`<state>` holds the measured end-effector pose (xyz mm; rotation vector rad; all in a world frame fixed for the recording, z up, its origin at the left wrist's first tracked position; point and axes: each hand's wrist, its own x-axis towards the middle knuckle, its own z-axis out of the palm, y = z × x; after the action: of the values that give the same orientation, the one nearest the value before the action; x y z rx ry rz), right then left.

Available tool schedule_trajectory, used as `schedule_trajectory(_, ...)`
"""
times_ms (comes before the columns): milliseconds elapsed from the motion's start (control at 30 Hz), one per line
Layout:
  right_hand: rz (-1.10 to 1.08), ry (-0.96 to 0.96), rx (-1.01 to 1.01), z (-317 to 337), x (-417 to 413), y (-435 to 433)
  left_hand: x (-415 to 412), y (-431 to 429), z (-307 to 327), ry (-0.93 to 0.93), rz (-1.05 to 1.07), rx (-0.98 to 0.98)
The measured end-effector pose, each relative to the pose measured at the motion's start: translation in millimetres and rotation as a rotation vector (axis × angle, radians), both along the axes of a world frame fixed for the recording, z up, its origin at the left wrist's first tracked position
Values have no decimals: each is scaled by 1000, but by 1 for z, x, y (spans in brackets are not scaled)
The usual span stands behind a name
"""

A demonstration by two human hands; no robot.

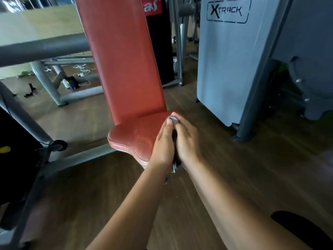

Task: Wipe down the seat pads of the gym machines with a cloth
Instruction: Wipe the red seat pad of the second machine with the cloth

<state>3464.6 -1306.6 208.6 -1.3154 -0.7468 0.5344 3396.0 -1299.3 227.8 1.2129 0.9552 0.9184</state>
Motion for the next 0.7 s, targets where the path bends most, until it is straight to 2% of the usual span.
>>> schedule_trajectory(200, 198, 250, 36, 19, -18, 5, -11, 5, 5, -2, 61, 102)
schedule_trajectory(333, 372, 143, -32, 16, -15, 20, -31, 21, -3, -49, 193, 43)
schedule_trajectory(467, 473, -123, -124, 8, -3, 53, -66, 40, -24, -86, 378, 29)
schedule_trajectory(600, 643, -727, -393, -14, 0, 87, -107, 51, -58, -180, 605, -14)
schedule_trajectory(700, 763, -1052, -450, -22, -1, 103, -127, 57, -89, -245, 767, -96)
